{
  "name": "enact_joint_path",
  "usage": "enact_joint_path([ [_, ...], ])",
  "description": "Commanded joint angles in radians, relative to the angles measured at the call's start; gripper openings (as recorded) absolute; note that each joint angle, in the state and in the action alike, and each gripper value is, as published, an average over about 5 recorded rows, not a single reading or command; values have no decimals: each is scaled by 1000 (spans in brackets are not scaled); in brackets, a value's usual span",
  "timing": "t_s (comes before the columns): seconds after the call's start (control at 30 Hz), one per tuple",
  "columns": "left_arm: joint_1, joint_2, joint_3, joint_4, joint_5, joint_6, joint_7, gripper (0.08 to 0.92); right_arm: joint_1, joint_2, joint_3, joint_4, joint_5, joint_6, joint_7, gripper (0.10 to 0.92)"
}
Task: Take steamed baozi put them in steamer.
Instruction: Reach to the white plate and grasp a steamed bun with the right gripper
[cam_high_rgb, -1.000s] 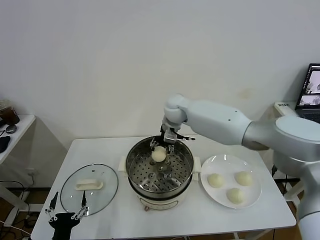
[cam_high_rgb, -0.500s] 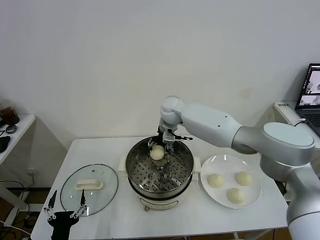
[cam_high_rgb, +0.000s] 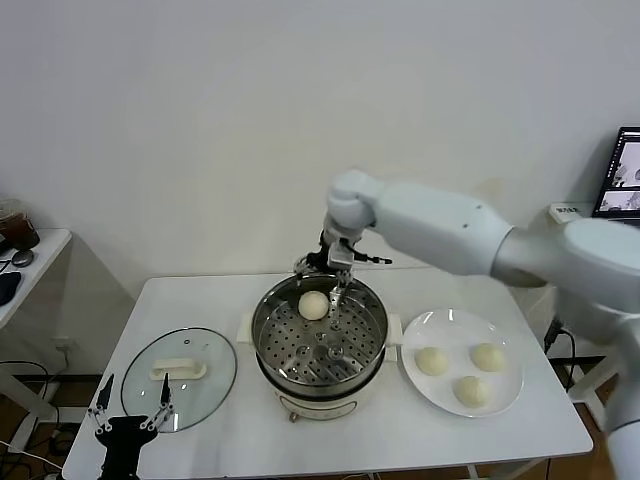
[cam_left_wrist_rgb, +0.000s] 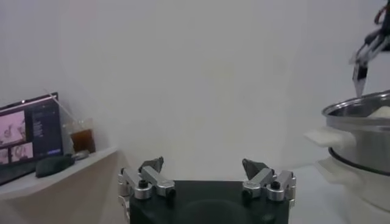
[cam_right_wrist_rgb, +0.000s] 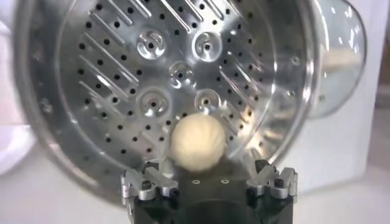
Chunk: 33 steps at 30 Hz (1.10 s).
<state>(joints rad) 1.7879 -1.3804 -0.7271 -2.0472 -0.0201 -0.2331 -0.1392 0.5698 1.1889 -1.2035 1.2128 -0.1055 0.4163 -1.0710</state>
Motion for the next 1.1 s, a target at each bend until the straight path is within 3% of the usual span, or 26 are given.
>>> enact_joint_path([
  [0.03, -15, 14, -4, -10, 4, 1, 4, 823, 169, -239, -61, 235, 259, -550, -69, 823],
  [0.23, -28, 32, -12, -12, 6, 2, 5, 823, 162, -407, -83, 288, 307, -745, -97, 823],
  [0.37, -27, 37, -17, -9, 15, -6, 4, 823, 94, -527, -93, 311, 355, -731, -73, 823],
  [0.57, -33, 40, -13, 0, 21, -9, 5, 823, -104, -655, -35, 324, 270, -685, -47, 823],
  [0.8, -34, 35, -8, -2, 30, -5, 7, 823, -307, -685, 87, 315, 115, -648, -48, 823],
  [1.1, -29, 22, -16, -5, 34, -4, 6, 823, -484, -590, 218, 249, -10, -624, -10, 823],
])
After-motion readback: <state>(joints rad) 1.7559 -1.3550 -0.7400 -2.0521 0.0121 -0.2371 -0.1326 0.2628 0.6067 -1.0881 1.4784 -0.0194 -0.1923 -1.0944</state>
